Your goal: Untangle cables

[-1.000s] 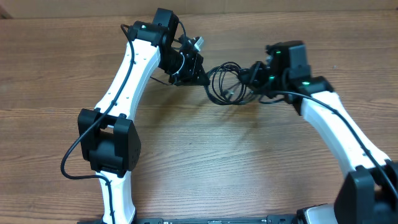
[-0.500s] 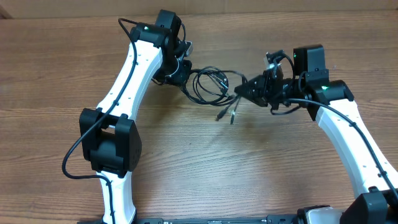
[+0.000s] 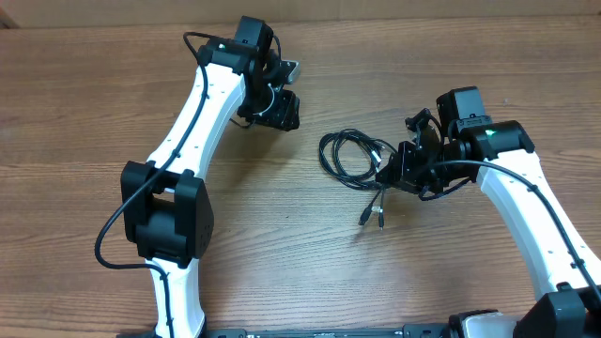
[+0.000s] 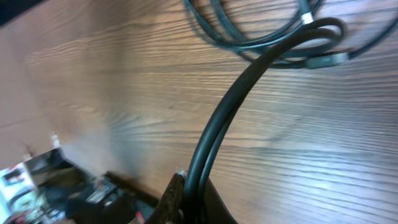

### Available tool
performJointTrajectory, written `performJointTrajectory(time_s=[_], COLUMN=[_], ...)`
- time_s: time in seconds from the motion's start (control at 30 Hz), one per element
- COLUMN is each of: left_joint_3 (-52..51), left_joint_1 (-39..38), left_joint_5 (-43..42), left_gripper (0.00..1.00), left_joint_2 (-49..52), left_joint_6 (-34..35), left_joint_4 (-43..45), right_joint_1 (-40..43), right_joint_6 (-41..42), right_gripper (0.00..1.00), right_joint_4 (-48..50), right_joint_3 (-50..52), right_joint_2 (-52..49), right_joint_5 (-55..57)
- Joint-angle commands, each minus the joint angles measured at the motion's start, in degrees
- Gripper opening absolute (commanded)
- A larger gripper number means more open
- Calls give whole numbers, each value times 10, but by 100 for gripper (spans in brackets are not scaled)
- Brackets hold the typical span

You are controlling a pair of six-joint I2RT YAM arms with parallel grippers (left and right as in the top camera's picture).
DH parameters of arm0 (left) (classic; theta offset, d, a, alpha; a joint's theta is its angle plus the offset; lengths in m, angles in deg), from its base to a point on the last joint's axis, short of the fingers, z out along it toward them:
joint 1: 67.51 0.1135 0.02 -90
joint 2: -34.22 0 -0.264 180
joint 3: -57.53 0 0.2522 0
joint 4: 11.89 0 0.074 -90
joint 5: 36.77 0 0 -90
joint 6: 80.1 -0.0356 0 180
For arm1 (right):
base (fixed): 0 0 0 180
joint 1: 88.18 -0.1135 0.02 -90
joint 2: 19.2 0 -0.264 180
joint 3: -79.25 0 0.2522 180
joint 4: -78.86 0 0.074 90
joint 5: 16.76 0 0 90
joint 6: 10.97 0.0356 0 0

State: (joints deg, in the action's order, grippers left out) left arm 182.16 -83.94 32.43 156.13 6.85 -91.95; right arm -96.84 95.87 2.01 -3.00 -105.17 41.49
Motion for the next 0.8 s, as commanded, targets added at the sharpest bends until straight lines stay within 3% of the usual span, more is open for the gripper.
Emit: performJointTrajectory(time_s=[0.0, 0.23, 0.67, 0.77], left_joint_3=[-8, -59, -67, -67], left_joint_1=[-16, -51, -112, -120], left_joint_5=[-48, -39, 6, 60], left_gripper=[55, 62, 70, 64], left_joint_2=[4, 10, 80, 112], left_joint_6=[-27, -28, -25, 46], left_joint_4=[42, 143, 264, 293], right_joint_1=[1, 7, 7, 7], right_joint_6=[56, 185, 220, 219], right_gripper=[4, 4, 4, 4], right_joint_4=[-4, -54, -29, -6], right_joint_3=[-9, -8, 104, 105], right_joint_2=[17, 14, -2, -2], right_joint_5=[119, 393, 408, 383])
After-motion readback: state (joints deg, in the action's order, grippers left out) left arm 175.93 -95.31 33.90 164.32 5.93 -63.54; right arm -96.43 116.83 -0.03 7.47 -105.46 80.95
